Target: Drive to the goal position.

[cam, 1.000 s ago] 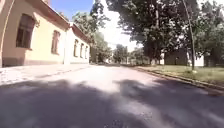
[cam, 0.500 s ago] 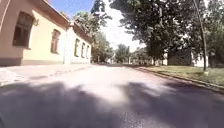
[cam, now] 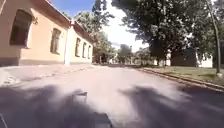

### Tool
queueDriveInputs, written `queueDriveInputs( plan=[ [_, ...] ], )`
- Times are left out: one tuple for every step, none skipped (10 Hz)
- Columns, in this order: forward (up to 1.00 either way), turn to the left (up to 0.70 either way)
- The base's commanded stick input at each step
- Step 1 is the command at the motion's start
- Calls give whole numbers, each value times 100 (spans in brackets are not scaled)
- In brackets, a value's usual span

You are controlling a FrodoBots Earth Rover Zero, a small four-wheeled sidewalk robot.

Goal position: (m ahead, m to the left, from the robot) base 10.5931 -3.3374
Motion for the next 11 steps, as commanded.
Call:
queueDriveInputs(
  plan=[
    [100, 0],
    [100, 0],
    [100, 0],
    [100, 0],
    [100, -21],
    [100, -40],
    [100, -40],
    [100, -32],
    [100, -4],
    [100, 0],
    [100, 0]
  ],
)
